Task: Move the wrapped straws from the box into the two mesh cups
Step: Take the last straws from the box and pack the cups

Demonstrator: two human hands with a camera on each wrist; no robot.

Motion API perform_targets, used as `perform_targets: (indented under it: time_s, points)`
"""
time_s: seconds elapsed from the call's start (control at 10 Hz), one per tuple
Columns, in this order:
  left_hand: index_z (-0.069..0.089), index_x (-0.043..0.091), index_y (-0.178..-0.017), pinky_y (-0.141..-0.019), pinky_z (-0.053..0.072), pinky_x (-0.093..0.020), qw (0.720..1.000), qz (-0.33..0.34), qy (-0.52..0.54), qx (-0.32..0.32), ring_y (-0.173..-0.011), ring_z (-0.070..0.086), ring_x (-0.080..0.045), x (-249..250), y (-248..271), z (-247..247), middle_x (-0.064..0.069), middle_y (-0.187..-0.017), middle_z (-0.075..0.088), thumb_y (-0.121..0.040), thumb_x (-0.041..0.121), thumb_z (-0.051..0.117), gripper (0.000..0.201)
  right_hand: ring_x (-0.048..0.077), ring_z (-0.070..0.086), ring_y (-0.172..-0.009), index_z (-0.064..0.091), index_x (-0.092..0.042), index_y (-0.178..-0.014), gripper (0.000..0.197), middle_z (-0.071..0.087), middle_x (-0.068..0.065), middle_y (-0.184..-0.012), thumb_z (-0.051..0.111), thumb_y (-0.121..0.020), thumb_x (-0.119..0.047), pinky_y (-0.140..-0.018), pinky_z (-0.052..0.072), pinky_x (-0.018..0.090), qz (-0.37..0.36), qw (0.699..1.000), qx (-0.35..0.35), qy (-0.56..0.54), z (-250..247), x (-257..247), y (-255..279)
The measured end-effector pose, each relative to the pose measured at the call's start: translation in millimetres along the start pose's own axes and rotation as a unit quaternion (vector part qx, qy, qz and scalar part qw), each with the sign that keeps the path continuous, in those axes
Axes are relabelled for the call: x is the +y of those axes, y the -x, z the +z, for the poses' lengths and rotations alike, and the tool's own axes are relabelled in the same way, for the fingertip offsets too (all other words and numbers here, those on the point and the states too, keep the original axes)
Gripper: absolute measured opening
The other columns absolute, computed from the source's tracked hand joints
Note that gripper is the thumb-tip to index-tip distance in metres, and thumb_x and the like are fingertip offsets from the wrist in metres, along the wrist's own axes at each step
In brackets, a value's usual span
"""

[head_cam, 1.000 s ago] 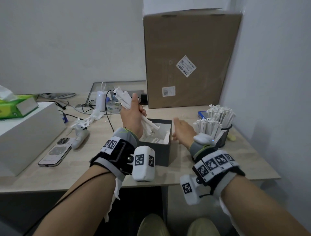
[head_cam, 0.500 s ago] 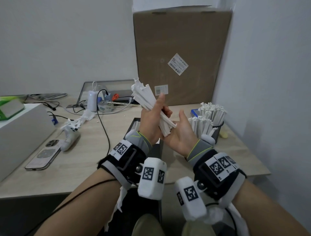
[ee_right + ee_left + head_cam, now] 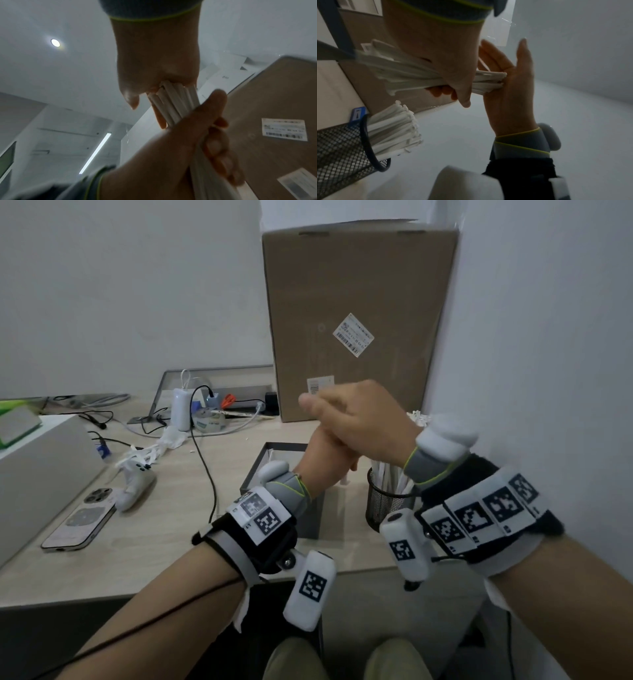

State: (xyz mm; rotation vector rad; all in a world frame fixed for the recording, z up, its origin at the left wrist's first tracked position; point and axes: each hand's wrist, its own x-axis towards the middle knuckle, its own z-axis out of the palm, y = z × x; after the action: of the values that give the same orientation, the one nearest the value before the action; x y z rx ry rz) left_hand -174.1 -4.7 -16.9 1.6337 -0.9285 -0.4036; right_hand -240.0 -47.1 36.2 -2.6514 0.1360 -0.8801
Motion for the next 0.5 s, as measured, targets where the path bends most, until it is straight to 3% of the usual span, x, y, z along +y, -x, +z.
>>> perform_targets:
  time_s: [0.1, 0.2, 0.3, 0.4, 0.5]
  points:
    - [0.044, 0.016, -0.093, -0.049, 0.042, 0.000, 0.998, 0.022, -0.053, -0.029, -0.050, 0.054, 0.018, -3, 5, -3, 0.015, -0.067, 0.053, -0.091, -0.002, 0.055, 0.021, 0.004, 0.060, -0.063, 0.071, -0.017, -0.087, 0.035, 0.065, -0.016, -0.065, 0.050, -0.092, -0.044, -0.071, 0.051, 0.033, -0.003, 0.998, 0.047, -0.028, 5, 12, 9]
    - [0.059, 0.004, -0.085, -0.066, 0.040, -0.005, 0.913, -0.130, -0.378, -0.073, -0.066, 0.057, -0.001, -16, -4, 4, -0.008, -0.072, 0.059, -0.077, -0.018, 0.063, 0.023, 0.001, 0.063, -0.076, 0.069, -0.023, -0.095, 0.038, 0.066, -0.021, -0.078, 0.044, -0.090, -0.052, -0.077, 0.051, 0.030, -0.009, 0.998, 0.055, -0.032, 3, 18, 16]
    - [0.063, -0.007, -0.086, -0.064, 0.039, -0.017, 0.823, -0.023, -0.558, -0.103, -0.067, 0.052, -0.008, -19, -16, 11, -0.013, -0.072, 0.061, -0.084, 0.002, 0.064, 0.009, 0.007, 0.062, -0.099, 0.062, -0.025, -0.116, 0.059, 0.067, -0.009, -0.112, 0.038, -0.081, -0.066, -0.091, 0.050, 0.034, 0.042, 0.998, 0.039, -0.030, -5, 24, 20]
    - [0.060, 0.013, -0.085, -0.055, 0.039, -0.018, 0.949, 0.132, -0.287, 0.000, -0.065, 0.057, -0.007, 10, -3, 9, 0.005, -0.068, 0.058, -0.091, 0.016, 0.050, 0.012, 0.013, 0.061, -0.101, 0.056, -0.029, -0.116, 0.060, 0.066, -0.007, -0.111, 0.035, -0.080, -0.073, -0.087, 0.049, 0.036, 0.088, 0.992, 0.089, 0.026, -21, 32, 27]
    - [0.057, 0.010, -0.107, -0.063, 0.030, -0.029, 0.903, 0.187, -0.387, -0.015, -0.089, 0.061, -0.029, 20, -13, 24, -0.010, -0.094, 0.063, -0.094, 0.014, 0.039, 0.023, 0.026, 0.060, -0.088, 0.056, -0.020, -0.099, 0.057, 0.065, 0.001, -0.090, 0.032, -0.087, -0.071, -0.071, 0.041, 0.034, 0.117, 0.976, 0.078, 0.168, -26, 39, 33]
